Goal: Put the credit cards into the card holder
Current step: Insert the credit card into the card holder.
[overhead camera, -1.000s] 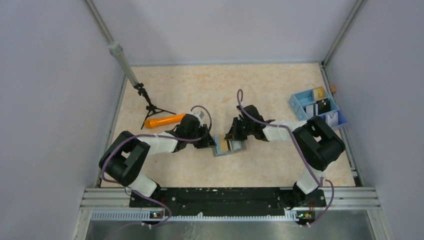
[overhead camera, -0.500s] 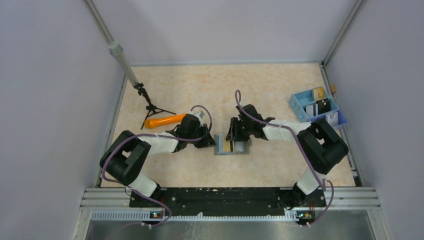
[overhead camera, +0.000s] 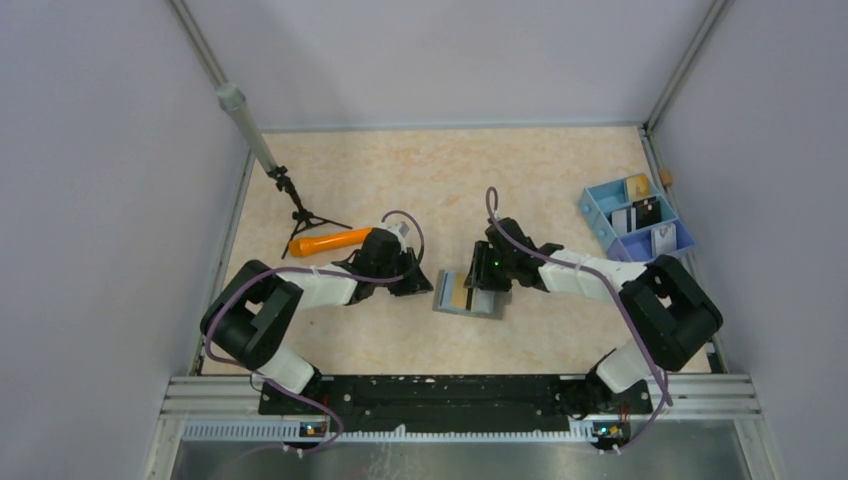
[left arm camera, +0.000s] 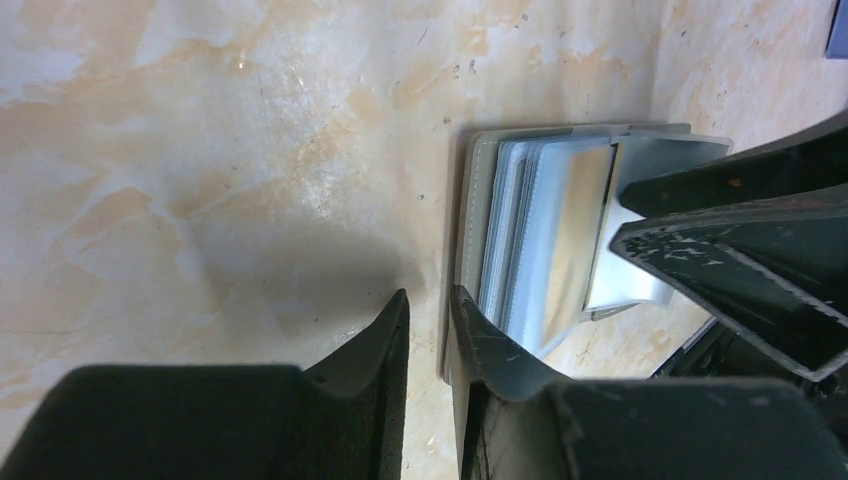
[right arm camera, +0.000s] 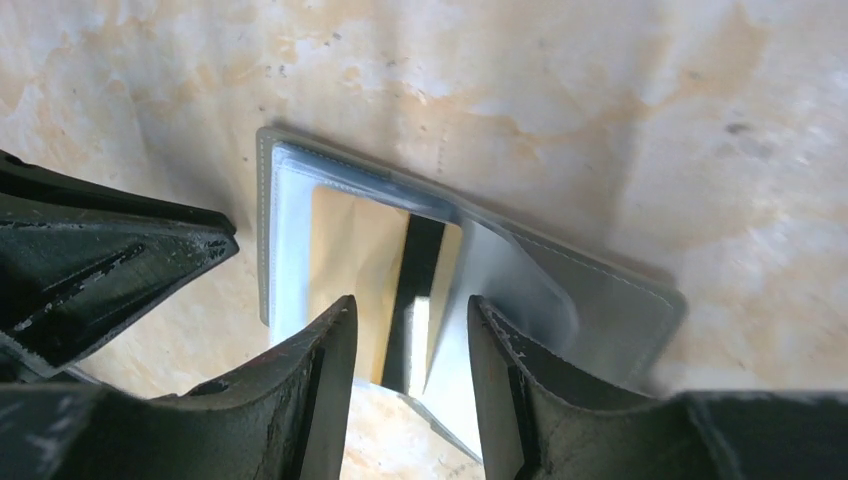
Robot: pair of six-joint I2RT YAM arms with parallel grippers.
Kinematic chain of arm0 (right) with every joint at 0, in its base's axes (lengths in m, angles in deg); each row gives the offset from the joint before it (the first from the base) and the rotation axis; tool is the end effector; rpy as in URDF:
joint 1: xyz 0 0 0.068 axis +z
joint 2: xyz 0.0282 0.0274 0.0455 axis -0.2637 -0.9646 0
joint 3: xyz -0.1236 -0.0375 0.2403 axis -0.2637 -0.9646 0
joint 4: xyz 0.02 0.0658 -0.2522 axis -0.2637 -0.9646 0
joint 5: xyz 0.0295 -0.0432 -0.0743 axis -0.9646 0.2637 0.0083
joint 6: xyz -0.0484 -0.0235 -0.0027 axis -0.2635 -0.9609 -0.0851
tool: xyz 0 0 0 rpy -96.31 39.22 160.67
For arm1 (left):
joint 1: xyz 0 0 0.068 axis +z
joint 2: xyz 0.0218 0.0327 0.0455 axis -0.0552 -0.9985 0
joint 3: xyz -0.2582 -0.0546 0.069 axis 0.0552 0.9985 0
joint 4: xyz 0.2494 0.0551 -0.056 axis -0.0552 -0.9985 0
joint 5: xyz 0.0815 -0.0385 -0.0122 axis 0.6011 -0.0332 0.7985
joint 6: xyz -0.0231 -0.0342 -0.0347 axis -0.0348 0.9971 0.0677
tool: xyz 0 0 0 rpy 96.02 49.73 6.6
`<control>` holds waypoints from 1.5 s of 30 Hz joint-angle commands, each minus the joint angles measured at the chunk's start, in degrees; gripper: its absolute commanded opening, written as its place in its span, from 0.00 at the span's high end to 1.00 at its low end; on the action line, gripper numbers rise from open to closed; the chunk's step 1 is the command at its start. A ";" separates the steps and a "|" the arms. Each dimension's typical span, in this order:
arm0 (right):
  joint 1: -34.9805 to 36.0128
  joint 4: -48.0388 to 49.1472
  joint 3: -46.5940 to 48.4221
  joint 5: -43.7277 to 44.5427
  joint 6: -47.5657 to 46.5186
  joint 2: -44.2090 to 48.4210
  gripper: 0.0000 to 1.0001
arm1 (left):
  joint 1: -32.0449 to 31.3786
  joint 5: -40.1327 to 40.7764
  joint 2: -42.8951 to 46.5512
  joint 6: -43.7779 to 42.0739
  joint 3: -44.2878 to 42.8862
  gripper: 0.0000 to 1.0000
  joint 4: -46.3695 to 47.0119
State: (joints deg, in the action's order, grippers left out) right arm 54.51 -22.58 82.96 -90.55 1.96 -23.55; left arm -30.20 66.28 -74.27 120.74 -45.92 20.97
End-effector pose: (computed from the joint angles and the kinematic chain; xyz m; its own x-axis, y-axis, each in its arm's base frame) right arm 0.2293 0.1914 0.1627 -0.9137 0.1112 -0.3908 -0.0854 0.8878 0.4522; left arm 0.2317 -0.1654 0.1358 -0.9078 -0.1934 -0.3721 0.1027 0.7578 -0.6444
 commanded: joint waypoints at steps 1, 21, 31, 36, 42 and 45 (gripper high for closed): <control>0.59 -1.76 -1.33 7.97 3.97 6.67 0.56 | -0.14 1.73 -0.87 -0.53 0.76 0.78 -0.97; 0.98 1.03 -4.75 2.79 7.66 5.63 0.57 | -0.68 -2.43 -1.39 0.02 0.15 0.73 2.64; 2.40 6.89 -5.18 0.22 10.27 0.66 0.61 | -1.28 -3.98 -3.44 1.28 0.81 0.79 5.41; 4.32 7.34 -2.69 1.14 10.97 -0.35 0.61 | -1.52 -4.23 -3.22 1.98 1.46 0.84 6.16; 7.12 5.73 0.75 4.89 11.96 -1.49 0.61 | -1.85 -4.46 -1.91 3.58 2.16 0.86 7.38; 8.58 5.06 1.63 8.01 12.73 -1.17 0.61 | -1.81 -4.14 -0.65 4.73 2.86 0.88 8.20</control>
State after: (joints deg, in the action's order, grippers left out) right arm 59.93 -19.32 81.23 -84.97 12.43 -23.90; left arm -31.27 62.57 -76.81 123.76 -44.59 27.22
